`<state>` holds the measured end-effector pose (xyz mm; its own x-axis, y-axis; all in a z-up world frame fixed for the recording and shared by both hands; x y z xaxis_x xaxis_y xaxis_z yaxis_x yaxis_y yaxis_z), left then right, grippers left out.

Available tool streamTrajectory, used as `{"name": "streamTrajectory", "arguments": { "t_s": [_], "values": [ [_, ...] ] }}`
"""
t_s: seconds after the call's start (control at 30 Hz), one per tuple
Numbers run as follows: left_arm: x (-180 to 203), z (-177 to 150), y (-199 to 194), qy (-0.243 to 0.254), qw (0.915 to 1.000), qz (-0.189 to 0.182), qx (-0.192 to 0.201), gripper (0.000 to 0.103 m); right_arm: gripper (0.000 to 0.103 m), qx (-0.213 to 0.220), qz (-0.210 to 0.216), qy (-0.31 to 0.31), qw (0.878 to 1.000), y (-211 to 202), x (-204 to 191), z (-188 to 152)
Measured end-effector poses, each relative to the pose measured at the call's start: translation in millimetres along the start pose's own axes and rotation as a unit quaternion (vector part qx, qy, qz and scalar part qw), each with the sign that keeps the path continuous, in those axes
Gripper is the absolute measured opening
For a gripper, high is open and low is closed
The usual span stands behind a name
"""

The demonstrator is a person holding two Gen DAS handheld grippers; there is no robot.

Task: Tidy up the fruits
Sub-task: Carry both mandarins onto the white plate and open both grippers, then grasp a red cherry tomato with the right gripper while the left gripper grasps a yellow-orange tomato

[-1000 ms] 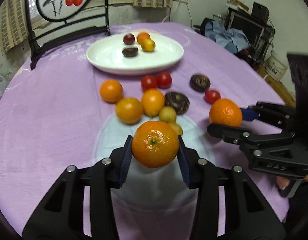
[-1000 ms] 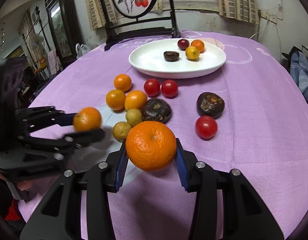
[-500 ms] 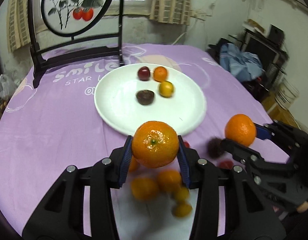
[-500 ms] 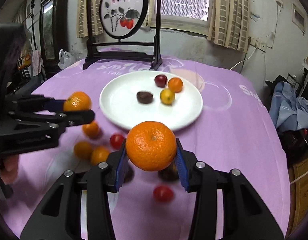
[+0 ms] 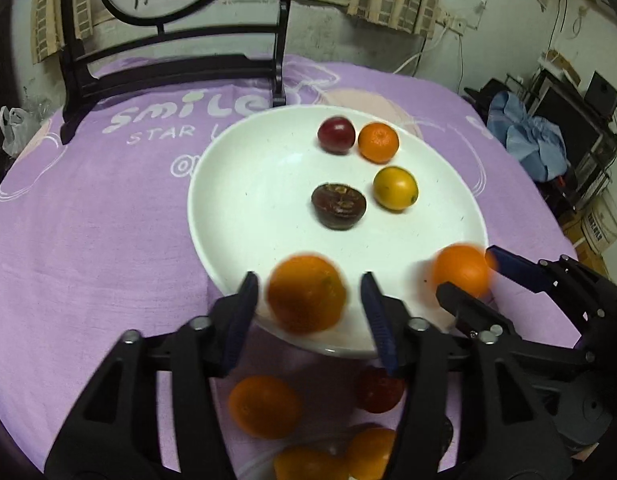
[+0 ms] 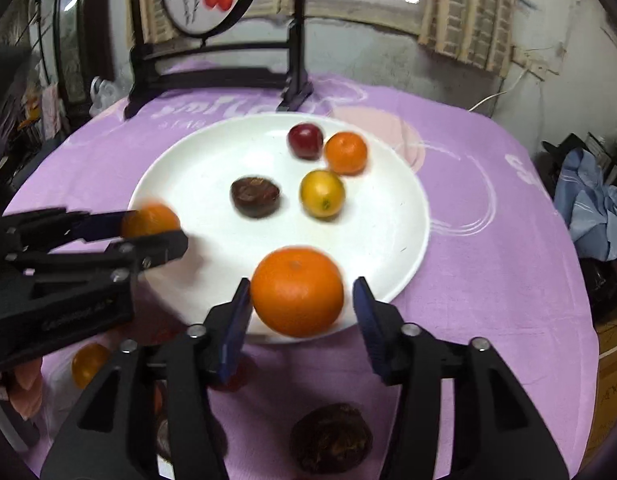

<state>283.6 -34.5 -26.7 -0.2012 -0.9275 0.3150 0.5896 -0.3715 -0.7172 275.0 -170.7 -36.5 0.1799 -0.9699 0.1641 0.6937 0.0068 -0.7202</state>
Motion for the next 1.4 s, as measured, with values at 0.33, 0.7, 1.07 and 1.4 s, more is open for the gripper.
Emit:
{"name": "streamTrajectory", "arguments": {
  "t_s": [0.33,0.7,1.07,1.4],
  "values": [
    [1.7,-41.2,-61.5,0.013,0.9994,0.013,0.031,0.080,0.061,0.020,0.016,0.017,1.000,-55.7,21.0,-43.4],
    [-11.6,-96.3,-90.2,-0.007,0.9991,0.012,0.040,0.080,0.061,-0.012,0.014,0.026,0.999,-76.9,29.9,-100.0],
    [-30.7,-114.8,-84.4,-0.017,0.9992,0.012,0.034,0.080,0.057,-0.048,-0.008,-0.005,0.999,-59.2,12.6,-119.6],
    [-25.5,-117.6,-80.3,-0.009,0.9995,-0.005,0.029,0.080,0.030,-0.050,-0.022,0.005,0.998,-48.7,6.9,-111.0]
  ]
}}
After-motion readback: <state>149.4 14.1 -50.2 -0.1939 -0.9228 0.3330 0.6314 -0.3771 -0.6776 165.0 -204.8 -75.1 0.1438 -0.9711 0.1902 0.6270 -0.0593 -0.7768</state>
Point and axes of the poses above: each gripper's, at about its wrist camera, not at the fingertips, and y roughly the way its jaws point, x to its right, z to its top, the point moved 5 cm from there along y, roughly the way its jaws point, and after that the axes turned 13 degrees about -z, right-handed, at the moved point
